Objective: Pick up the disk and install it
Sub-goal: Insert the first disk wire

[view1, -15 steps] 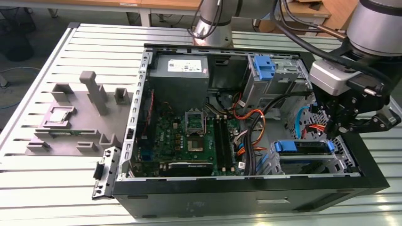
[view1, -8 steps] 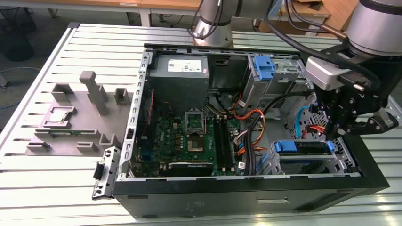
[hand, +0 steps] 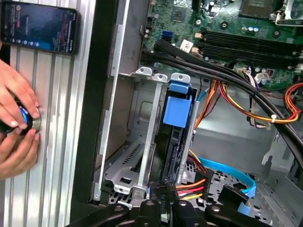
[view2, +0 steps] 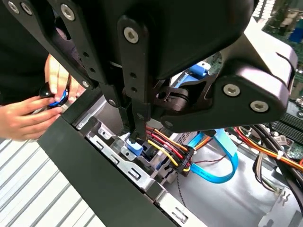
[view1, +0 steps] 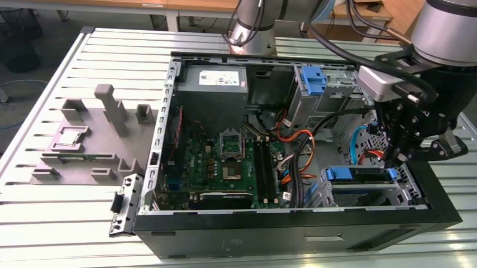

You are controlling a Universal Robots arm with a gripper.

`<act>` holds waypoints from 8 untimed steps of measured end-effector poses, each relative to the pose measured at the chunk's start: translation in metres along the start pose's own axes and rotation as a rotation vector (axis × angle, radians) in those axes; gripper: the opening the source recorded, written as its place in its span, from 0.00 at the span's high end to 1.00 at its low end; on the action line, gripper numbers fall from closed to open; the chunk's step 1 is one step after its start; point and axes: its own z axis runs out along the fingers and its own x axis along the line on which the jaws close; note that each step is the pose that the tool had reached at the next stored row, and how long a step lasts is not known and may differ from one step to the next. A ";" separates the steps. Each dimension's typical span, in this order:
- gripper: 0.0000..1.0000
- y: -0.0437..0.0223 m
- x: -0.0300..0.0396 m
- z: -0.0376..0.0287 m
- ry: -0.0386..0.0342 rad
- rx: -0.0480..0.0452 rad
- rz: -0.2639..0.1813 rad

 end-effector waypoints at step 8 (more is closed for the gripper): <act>0.83 0.0008 -0.0001 0.0002 -0.0067 -0.0098 0.035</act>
